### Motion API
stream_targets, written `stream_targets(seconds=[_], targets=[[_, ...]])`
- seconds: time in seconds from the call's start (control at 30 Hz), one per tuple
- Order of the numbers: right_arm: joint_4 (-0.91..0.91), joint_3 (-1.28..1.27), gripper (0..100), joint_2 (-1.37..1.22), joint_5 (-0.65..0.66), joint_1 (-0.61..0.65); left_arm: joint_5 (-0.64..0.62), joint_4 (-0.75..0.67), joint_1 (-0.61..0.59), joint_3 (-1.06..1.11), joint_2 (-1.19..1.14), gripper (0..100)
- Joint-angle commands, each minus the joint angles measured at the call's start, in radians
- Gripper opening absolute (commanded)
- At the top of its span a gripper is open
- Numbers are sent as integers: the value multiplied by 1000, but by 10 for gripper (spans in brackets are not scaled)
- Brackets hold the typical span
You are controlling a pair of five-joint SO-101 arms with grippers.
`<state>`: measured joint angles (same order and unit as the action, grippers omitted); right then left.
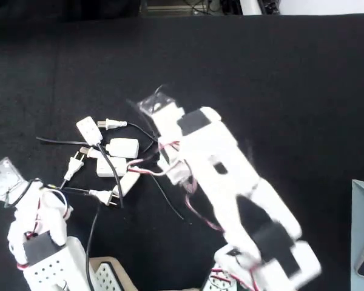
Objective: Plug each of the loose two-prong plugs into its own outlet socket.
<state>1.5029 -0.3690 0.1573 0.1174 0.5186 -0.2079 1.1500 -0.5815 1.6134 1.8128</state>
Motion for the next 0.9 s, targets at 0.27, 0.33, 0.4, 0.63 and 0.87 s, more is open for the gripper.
stream_targets(seconds=[0.27,0.33,0.4,0.63,0.87], targets=[[-132,-234,11,631,-51,21,-133,-23,176,-407,8,30],[-158,-291,11,733,-51,44,-187,-61,280,-404,8,30],[-183,-344,11,834,-51,74,-219,-126,377,-381,8,30],[-199,-455,11,1107,-115,213,-238,-430,634,-209,6,29],[-212,-530,11,1129,-120,296,-232,-493,832,-180,6,29]])
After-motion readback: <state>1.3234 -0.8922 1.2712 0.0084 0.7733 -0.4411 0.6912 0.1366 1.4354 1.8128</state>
